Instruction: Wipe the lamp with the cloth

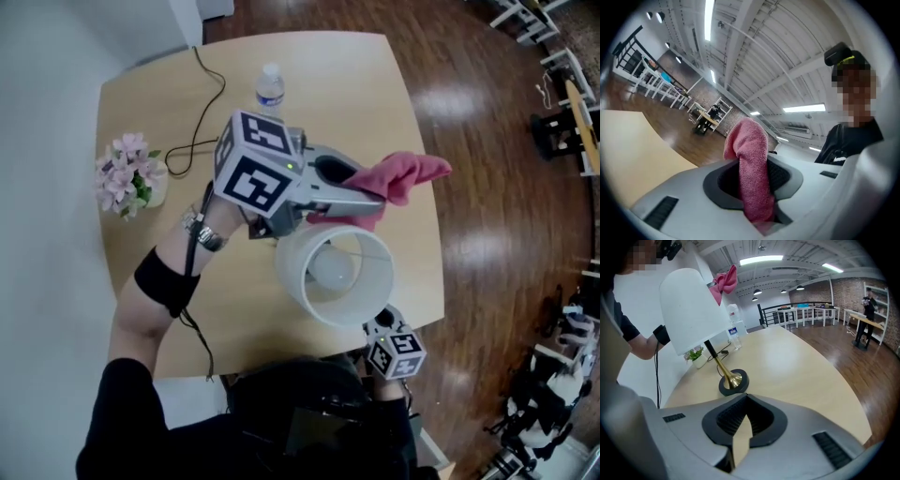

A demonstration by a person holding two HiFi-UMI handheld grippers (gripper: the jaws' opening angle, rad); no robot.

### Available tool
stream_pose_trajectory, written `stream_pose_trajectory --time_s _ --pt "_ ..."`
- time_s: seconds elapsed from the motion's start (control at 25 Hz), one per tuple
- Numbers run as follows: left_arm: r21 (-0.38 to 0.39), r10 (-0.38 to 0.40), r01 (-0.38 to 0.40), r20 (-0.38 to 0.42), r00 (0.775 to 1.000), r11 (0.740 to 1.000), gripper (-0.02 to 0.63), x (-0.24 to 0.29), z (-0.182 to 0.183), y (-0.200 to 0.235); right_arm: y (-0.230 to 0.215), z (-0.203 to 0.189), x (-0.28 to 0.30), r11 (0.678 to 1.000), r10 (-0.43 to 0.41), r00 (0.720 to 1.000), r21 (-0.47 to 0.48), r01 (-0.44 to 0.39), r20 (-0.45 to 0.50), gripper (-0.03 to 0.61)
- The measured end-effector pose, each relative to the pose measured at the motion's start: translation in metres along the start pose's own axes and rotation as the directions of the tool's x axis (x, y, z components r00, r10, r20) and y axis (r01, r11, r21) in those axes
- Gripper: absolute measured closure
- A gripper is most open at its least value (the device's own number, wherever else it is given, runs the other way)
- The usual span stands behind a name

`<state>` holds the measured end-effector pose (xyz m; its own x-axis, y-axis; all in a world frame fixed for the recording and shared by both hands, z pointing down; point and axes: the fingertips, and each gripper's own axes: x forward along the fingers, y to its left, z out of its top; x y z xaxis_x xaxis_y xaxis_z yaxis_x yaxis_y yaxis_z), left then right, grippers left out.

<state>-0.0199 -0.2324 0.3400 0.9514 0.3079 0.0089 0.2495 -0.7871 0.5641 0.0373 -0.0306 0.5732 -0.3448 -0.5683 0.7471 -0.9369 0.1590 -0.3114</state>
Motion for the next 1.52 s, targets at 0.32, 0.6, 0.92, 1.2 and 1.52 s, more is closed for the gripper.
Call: stream_pose_trajectory --time_s 0.32,0.6,0.92,1.2,1.52 --pt "-0.104 0.023 -0.025 -0.026 0.999 0.994 0.5 0.005 -0.054 0.034 -0.008 -0.001 0.011 0.999 0.02 1.0 0.037 -0.02 -0.012 0.569" --pt "-0.156 0.089 -0.113 -0.153 0.984 0.981 0.5 0.001 -0.092 0.075 -0.018 -0.005 0.008 0.997 0.024 1.0 0.074 -0.025 0.015 0.569" --pt "-0.167 0.327 -0.385 -0.295 0.898 0.908 0.5 -0.028 -0.153 0.132 -0.028 -0.004 -0.01 0.996 0.004 0.997 0.085 -0.011 0.072 0.569" --pt "-0.221 0.705 -0.679 0.062 0.707 0.7 0.5 -0.117 -0.084 0.048 -0.017 0.015 -0.046 0.999 0.006 0.989 0.046 -0.013 0.146 0.569" --pt "-0.376 0.747 -0.648 0.404 0.528 0.662 0.5 -0.117 -0.076 -0.121 0.031 0.01 -0.063 0.996 0.063 0.983 -0.07 -0.052 0.174 0.569"
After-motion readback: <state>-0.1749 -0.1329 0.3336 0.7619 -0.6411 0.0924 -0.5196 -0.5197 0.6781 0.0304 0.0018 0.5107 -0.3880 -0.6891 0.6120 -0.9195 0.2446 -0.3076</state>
